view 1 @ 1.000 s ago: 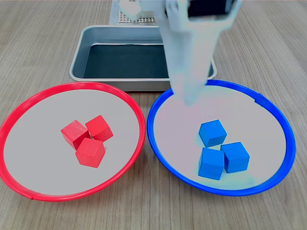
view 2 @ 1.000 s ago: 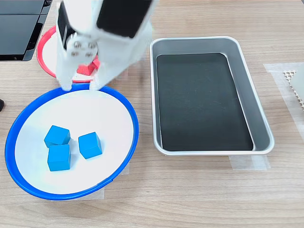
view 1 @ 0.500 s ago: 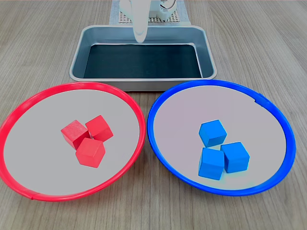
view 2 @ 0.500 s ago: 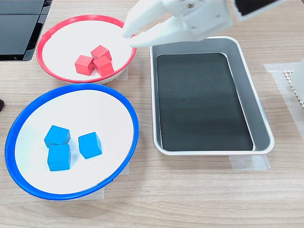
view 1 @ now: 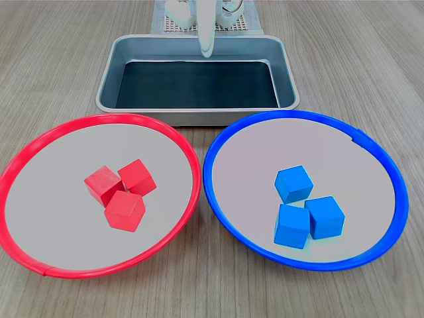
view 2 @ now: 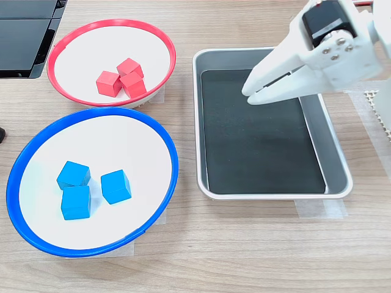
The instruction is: Relocate any blue block in the red dish to the blue dish, correcting any misplacements.
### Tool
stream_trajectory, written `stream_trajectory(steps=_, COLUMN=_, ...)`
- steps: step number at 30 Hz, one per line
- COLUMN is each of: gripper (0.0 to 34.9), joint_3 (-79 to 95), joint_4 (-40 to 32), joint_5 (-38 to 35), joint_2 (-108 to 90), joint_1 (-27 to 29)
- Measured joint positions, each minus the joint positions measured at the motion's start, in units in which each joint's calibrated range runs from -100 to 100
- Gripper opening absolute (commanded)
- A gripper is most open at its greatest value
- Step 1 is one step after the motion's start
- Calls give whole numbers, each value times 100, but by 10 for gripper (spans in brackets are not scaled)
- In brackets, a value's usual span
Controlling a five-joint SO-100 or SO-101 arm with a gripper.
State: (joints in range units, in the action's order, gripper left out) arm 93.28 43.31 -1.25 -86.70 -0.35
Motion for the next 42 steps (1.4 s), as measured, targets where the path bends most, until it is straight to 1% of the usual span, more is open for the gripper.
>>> stream_trajectory(steps=2, gripper=2, joint_3=45, joint_4=196, joint_5=49, joint_2=-247, joint_1=-27)
stream_trajectory(steps=3, gripper=2, joint_3=145, joint_4=392, joint_5=93, joint_2=-418, joint_1=-142)
stream_trajectory(steps=5, gripper=2, joint_3=236, joint_4=530, joint_5=107, joint_2=-631, joint_1=-124)
stream_trajectory(steps=14, gripper=2, joint_3=499, joint_4=881, joint_5=142, joint_2=-1023, joint_1=-9)
stream_trajectory(steps=20, gripper=2, joint_3=499, joint_4=987, joint_5=161, joint_2=-1151, joint_1=-9)
stream_trajectory(steps=42, gripper=3, joint_3=499, joint_4=987, joint_5=161, joint_2=-1219, joint_1=-9)
